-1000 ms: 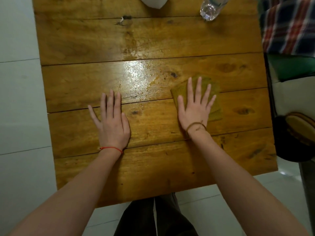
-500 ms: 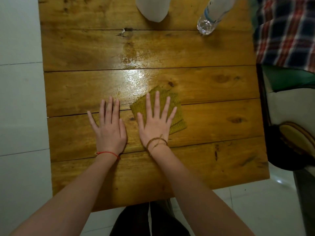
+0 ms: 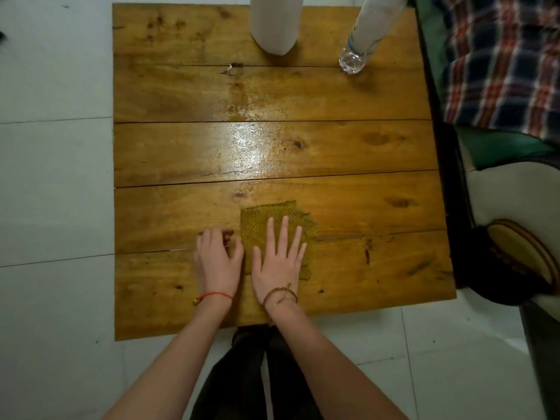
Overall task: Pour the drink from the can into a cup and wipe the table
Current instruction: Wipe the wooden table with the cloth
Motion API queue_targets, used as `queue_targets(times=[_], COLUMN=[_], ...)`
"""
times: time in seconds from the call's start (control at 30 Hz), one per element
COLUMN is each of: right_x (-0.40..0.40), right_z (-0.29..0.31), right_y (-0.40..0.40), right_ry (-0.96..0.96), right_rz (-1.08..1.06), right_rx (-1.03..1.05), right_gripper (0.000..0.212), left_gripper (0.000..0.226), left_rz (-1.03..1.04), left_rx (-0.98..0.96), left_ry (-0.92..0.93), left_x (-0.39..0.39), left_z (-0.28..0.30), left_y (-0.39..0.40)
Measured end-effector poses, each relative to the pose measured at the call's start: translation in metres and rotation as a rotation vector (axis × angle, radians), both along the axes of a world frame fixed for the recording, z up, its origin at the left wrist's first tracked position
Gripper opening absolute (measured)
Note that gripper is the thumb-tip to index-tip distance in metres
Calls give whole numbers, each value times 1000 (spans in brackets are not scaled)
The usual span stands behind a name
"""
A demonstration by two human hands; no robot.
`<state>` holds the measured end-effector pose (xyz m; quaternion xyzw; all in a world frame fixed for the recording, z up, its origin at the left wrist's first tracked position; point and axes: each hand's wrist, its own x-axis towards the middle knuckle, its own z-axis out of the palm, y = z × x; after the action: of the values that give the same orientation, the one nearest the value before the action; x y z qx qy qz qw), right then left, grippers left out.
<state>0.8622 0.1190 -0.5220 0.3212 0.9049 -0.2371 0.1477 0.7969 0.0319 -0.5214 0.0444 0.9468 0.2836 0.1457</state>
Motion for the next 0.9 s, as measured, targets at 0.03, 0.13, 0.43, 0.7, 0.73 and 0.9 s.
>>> queue_targets(times=[0.03,0.13,0.43,0.7,0.73,0.9], right_x=[3,14,28,13,12,11], right_z=[5,24,34,39,40,50], right_y=[5,27,65,73,75,74], right_ry=[49,216,-82,-120,-91,4], right_rz=[-30,-372,-802,-837,-855,-955], right_rx=[-58,-107,-238,-459,-513,-796], right_gripper=[59,46,32,29,30,27], left_gripper=[17,21,26,26,29,43], left_rz=[31,71,268,309,312,373], left_rx=[17,-1,-51,147,193,467], left_ry=[-44,-100,-247,-521,-572,-836], left_x=[8,24,32,15,12,-2], left_z=[2,12,22,25,26,49], left_y=[2,10,22,16,14,7])
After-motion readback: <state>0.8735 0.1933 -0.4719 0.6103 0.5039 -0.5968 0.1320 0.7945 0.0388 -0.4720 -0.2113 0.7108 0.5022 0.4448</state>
